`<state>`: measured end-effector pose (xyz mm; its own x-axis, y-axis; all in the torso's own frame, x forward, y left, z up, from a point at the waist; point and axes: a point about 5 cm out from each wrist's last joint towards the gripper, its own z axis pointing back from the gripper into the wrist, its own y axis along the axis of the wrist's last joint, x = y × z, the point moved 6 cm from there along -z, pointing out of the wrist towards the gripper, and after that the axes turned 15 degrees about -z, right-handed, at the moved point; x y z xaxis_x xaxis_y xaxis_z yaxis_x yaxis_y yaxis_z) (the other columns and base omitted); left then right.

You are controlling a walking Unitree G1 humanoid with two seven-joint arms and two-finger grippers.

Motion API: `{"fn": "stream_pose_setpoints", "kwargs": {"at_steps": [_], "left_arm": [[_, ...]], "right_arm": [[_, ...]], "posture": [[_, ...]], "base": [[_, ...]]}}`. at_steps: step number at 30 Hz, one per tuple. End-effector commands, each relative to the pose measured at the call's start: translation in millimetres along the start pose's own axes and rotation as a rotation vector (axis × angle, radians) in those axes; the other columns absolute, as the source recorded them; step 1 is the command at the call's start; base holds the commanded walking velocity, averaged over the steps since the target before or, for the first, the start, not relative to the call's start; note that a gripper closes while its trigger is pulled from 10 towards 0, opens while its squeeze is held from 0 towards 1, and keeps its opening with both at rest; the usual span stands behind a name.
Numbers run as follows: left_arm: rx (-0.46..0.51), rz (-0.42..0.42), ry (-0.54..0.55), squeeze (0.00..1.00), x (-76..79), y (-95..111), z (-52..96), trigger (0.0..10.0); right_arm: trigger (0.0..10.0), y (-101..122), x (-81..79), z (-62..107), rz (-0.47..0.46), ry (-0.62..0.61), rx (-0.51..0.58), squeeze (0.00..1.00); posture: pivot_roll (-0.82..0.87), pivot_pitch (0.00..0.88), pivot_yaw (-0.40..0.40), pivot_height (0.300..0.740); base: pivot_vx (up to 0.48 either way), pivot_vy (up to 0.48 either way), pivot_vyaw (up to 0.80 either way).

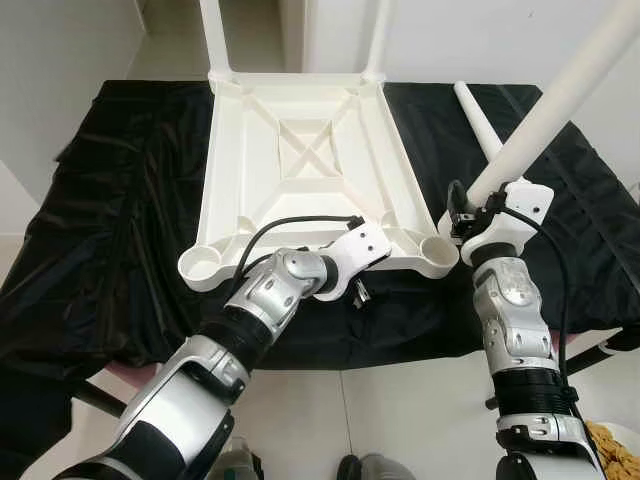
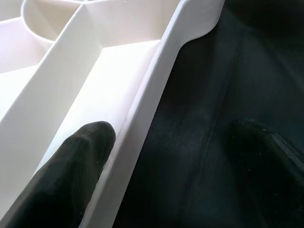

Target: Building children table

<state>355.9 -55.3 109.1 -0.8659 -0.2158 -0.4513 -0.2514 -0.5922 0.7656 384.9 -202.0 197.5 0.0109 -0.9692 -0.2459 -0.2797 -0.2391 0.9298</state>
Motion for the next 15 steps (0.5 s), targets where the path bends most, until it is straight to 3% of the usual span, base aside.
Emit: {"fn": "stream_pose_setpoints", "kwargs": {"at_steps": [1,10,15], "left_arm": [[-0.055,-0.003,0.055,0.00,-6.2,-5,-3.7,10.0],[-0.053,-0.043,0.039,0.00,-8.1,4,-9.4,10.0],[-0.020,-0.075,0.033,0.00,-10.7,21,-14.8,10.0]], "right_arm": [[10.0,2,2.1,1.6,-0.002,-0.010,0.005,0.00],[10.0,1,3.5,2.8,-0.002,-0.018,0.003,0.00],[10.0,2,5.7,4.2,-0.001,-0.029,0.006,0.00]], "posture": [[0.03,0.053,-0.005,0.740],[0.02,0.061,0.001,0.740],[0.02,0.064,0.008,0.740]], "base": [[0.000,0.000,0.00],[0.000,0.000,0.00],[0.000,0.000,0.00]]}}
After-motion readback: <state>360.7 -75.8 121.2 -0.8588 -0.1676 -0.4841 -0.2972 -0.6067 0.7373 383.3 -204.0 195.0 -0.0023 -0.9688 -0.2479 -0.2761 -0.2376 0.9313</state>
